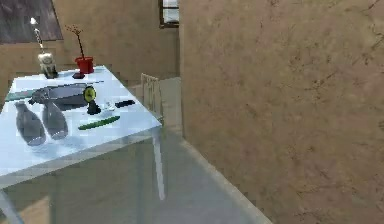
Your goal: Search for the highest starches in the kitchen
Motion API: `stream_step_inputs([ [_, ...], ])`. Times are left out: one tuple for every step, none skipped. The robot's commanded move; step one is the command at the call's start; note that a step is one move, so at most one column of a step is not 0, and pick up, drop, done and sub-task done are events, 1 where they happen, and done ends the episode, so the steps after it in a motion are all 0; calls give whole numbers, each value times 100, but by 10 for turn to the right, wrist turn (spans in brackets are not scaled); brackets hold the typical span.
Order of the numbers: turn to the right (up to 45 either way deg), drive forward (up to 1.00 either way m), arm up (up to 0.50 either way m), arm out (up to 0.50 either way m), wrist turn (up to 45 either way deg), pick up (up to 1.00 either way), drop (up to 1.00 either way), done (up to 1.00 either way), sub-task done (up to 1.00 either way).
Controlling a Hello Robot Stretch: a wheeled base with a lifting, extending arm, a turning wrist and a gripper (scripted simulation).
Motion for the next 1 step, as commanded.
stream_step_inputs([
  [0, 100, 0, 0, 0, 0, 0, 0, 0],
])
